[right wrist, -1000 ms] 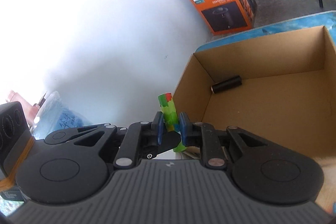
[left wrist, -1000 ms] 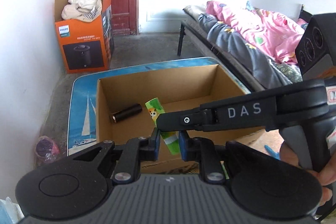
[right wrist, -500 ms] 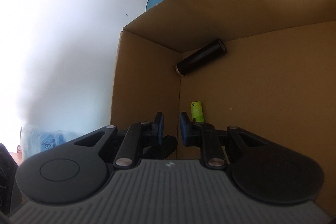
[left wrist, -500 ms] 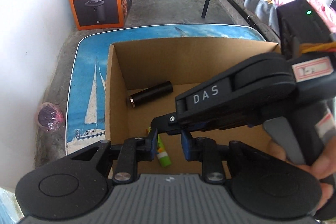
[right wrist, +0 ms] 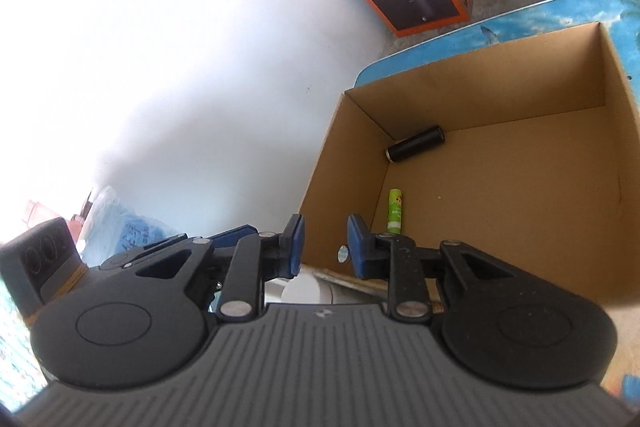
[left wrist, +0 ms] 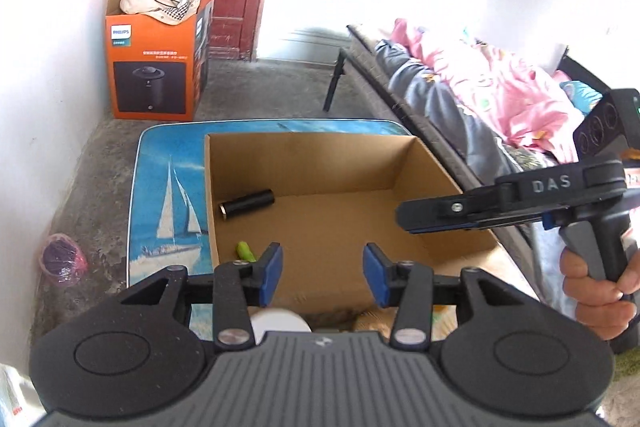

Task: Organize rigid objects
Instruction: 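Move the right gripper back down to the black item in the pink cup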

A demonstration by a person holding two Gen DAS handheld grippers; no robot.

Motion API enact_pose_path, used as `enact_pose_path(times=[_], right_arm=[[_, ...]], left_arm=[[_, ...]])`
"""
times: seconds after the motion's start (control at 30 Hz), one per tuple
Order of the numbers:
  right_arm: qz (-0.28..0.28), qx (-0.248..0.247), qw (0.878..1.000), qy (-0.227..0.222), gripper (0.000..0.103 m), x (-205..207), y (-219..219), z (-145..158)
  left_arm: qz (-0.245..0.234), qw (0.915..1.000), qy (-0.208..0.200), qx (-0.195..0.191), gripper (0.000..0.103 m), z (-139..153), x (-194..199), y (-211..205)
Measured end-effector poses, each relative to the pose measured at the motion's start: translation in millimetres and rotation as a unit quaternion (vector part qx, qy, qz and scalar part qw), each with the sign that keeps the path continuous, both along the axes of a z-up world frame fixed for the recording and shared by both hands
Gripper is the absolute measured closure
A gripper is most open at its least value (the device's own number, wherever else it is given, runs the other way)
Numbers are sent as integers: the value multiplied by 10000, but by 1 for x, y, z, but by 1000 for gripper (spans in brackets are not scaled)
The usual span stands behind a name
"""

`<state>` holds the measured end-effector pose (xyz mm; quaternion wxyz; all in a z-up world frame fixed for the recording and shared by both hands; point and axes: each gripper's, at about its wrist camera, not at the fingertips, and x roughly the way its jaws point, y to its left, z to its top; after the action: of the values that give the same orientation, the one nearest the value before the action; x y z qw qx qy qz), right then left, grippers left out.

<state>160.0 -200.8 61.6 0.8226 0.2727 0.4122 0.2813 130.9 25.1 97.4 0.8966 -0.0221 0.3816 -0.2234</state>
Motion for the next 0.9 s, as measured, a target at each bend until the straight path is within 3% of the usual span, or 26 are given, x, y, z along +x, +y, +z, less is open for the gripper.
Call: enact_pose_path(times=[0.1, 0.27, 0.43, 0.6, 0.9], right_arm=[[-12, 17, 10000, -55, 76, -38, -3, -11], [-6, -175, 9997, 187, 75, -69, 11, -60], [88, -442, 9982, 398, 75, -67, 41, -94], [82, -579, 9976, 377, 75, -57, 59, -115], [189, -471, 9958, 762, 75, -63, 69, -144]], left_arm=[[-129, 9997, 143, -152, 54, -12, -28, 3], [-395, 9971, 595, -259, 54, -56, -59, -9], [-569, 9952, 794, 53, 56, -101, -74, -31], [-571, 9915, 1161, 102, 57, -132, -72, -43], [-483, 9903, 1244, 385, 57, -140, -67, -33]])
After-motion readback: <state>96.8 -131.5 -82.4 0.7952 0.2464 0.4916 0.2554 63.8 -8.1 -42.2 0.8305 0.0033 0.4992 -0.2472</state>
